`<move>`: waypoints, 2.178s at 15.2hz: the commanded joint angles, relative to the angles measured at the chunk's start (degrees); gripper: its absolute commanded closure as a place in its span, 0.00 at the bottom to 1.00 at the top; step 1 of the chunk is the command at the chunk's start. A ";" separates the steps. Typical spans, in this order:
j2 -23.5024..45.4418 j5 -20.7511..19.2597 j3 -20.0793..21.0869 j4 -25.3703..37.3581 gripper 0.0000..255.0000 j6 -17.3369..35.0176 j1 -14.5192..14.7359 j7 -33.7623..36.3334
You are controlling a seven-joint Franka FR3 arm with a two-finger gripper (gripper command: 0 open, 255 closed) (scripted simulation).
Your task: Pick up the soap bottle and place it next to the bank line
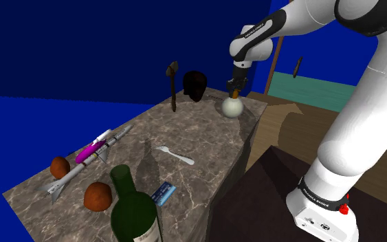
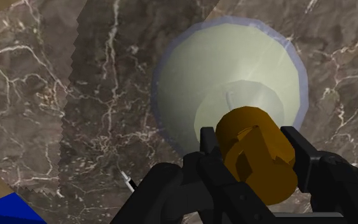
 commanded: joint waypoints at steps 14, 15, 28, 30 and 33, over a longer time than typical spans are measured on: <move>-4.19 -1.78 0.05 5.61 1.00 -9.64 0.07 1.62; -4.43 -1.88 0.06 6.13 1.00 -10.39 0.08 1.71; -6.42 -2.64 0.21 14.03 1.00 -20.19 0.13 2.62; -6.54 -2.69 0.23 15.45 1.00 -21.71 0.13 2.72; -6.62 -2.74 0.25 17.67 1.00 -24.00 0.15 2.84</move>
